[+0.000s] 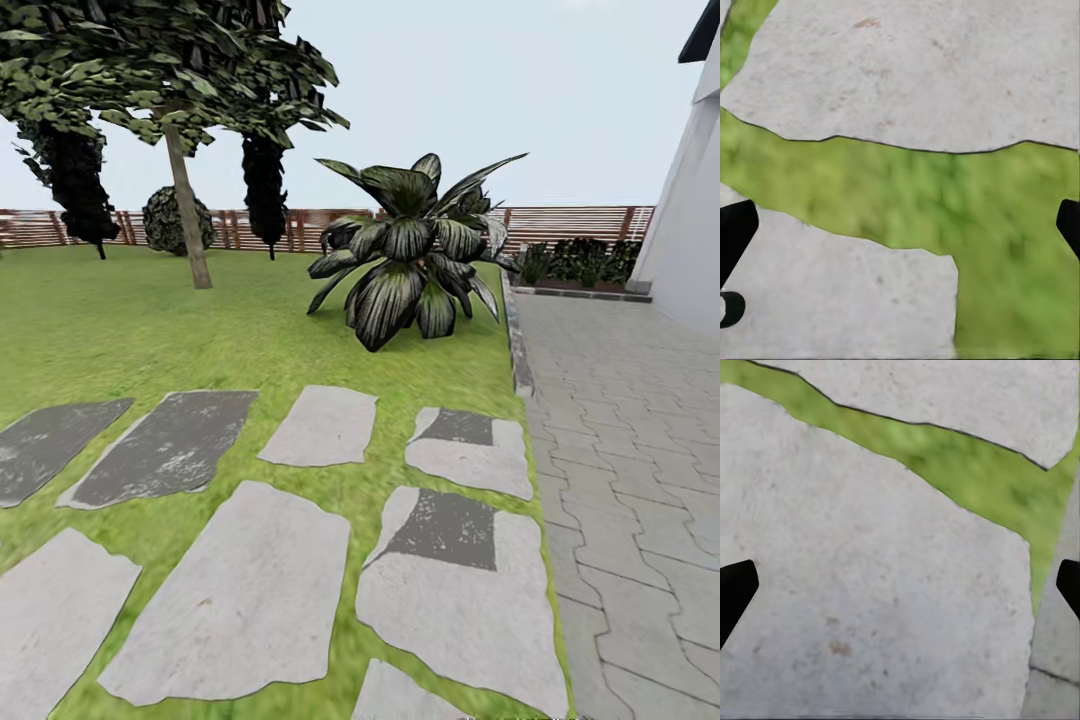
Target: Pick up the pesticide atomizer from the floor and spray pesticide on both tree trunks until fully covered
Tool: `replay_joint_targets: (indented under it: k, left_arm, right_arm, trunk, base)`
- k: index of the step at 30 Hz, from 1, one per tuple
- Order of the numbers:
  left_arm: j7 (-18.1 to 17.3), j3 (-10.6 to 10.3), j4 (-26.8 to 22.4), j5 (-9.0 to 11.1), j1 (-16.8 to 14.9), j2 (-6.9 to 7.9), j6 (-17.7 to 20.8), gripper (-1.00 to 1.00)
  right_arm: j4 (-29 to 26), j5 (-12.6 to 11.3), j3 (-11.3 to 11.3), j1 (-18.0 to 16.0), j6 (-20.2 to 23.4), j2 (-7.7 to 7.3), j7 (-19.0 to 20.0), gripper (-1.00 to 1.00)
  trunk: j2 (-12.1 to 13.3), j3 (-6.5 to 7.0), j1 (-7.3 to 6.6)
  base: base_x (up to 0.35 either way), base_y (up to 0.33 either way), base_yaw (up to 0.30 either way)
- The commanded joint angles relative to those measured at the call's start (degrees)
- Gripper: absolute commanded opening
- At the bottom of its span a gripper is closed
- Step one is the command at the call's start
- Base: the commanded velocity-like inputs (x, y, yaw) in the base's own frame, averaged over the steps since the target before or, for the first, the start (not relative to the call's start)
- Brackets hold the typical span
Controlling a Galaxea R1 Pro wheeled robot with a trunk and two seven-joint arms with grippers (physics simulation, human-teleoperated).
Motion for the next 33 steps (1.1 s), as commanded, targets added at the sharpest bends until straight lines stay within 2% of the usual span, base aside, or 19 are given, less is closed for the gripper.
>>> replay_joint_targets:
  k: [1,28,33]
  left_arm:
    - [0.03,-0.07,0.07,0.31,-0.05,0.0,-0.19,1.0]
    - [0.03,-0.05,0.07,0.39,-0.05,0.0,-0.19,1.0]
    - [0.03,-0.05,0.05,0.39,-0.05,0.0,-0.12,1.0]
  right_arm:
    - [0.03,0.05,-0.07,-0.01,-0.17,0.01,-0.01,1.0]
    - [-0.05,0.05,-0.1,-0.01,-0.17,0.03,-0.01,1.0]
    - [-0.05,0.05,-0.08,-0.01,-0.17,0.0,-0.01,1.0]
  trunk:
    - [-0.02,-0.05,-0.04]
    - [-0.02,-0.05,-0.04]
    - [-0.02,-0.05,-0.04]
  base:
    - [-0.17,0.0,0.277]
    - [-0.016,0.001,0.277]
    - [0.0,0.176,0.274]
